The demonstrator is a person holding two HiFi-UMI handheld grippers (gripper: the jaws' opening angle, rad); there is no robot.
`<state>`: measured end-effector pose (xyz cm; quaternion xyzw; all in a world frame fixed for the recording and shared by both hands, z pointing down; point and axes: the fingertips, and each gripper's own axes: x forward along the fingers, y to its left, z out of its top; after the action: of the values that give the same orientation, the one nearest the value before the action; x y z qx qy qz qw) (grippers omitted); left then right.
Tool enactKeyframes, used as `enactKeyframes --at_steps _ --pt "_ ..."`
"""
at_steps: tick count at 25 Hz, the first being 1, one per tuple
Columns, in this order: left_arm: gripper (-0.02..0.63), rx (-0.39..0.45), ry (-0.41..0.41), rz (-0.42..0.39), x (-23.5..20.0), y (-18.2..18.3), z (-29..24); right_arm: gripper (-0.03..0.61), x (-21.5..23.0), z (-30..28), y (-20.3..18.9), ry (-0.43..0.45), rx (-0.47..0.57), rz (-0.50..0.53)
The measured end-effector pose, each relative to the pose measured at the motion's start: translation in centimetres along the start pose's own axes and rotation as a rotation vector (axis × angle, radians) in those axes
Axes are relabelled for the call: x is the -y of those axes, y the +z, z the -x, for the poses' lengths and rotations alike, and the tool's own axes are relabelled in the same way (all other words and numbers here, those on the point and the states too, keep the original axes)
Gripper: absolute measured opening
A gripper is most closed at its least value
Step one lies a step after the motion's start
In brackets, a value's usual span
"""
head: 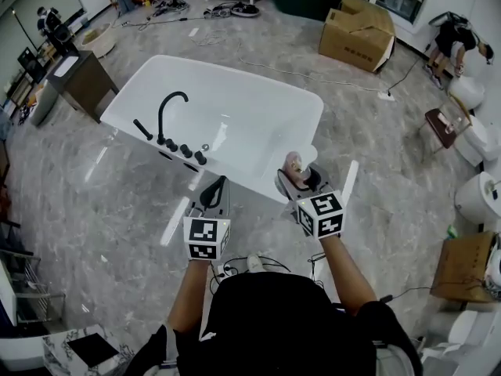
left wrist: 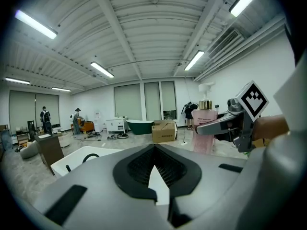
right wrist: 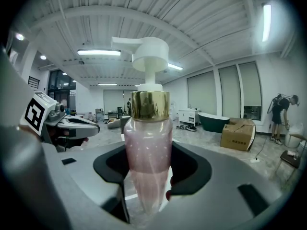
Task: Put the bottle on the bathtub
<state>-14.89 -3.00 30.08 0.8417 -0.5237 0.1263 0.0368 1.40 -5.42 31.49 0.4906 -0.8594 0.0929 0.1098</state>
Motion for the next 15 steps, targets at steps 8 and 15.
enactKeyframes --at_steps 8,15 --pt "0.012 -0.019 -0.036 0.015 -2.3 -1.5 -1.5 0.235 -0.1 -2.3 -0.8 -0.036 -0.016 -0.01" --pt "0.012 -0.051 -0.061 0.026 -1.5 -2.8 -3.8 0.236 1.9 -3.2 -2.7 -0.047 -0.056 -0.02"
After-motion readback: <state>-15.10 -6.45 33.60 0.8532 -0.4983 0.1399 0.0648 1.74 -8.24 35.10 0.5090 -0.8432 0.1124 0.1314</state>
